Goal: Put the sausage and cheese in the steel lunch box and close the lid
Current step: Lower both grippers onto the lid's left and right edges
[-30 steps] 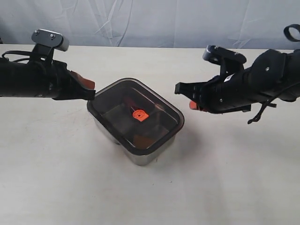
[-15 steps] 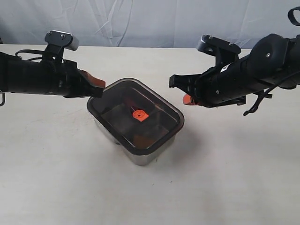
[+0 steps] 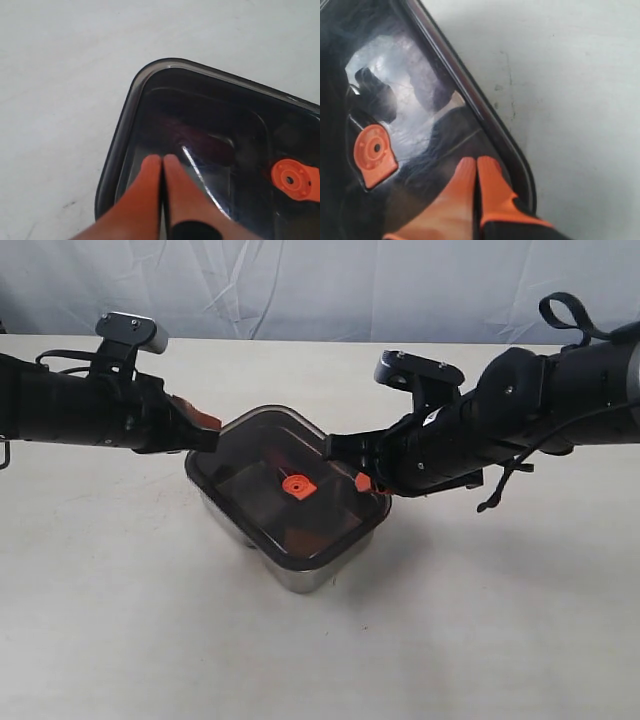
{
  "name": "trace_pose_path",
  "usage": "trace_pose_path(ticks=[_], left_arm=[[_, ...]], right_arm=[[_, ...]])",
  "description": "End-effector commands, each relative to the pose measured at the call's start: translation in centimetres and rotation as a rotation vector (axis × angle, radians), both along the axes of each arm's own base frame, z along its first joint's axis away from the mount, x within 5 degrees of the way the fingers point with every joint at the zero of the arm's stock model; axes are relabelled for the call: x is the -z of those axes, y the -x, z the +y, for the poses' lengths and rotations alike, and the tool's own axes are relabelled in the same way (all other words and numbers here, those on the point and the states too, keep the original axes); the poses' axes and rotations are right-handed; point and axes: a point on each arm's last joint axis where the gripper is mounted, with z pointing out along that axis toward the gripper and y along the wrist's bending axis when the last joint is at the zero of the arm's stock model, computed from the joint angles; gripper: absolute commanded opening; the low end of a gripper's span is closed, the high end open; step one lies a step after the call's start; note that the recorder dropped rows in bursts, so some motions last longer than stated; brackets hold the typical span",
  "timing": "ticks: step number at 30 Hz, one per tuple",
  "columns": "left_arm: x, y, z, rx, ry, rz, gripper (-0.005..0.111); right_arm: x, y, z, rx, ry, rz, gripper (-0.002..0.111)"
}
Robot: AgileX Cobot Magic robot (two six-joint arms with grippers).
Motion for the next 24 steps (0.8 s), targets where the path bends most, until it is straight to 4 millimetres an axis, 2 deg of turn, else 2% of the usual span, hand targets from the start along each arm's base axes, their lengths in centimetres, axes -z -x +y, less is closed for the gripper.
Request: trace_pose_path(ticks=[1, 7, 13, 18, 24], left_arm=[[0.9, -0.2, 0.0, -0.004, 0.005, 0.035, 0.000], [3.4, -0.2, -0.3, 0.014, 0.001, 0.121, 0.000], [4.4, -0.3, -0.3, 0.013, -0.005, 0.151, 0.000], [5.3, -0.2, -0.3, 0.014, -0.004, 0.178, 0.000], [5.3, -0.2, -0.4, 0.018, -0.002, 0.179, 0.000]], right_arm=[[1.1, 0.1, 0.2, -0.004, 0.020, 0.024, -0.001], [1.1, 0.1, 0.2, -0.001, 0.017, 0.026, -0.001], [1.1, 0.1, 0.2, -0.002, 0.018, 0.023, -0.001], [2.5, 0.1, 0.2, -0.005, 0.044, 0.059, -0.001], [4.1, 0.1, 0.3, -0.002, 0.072, 0.106, -0.001]])
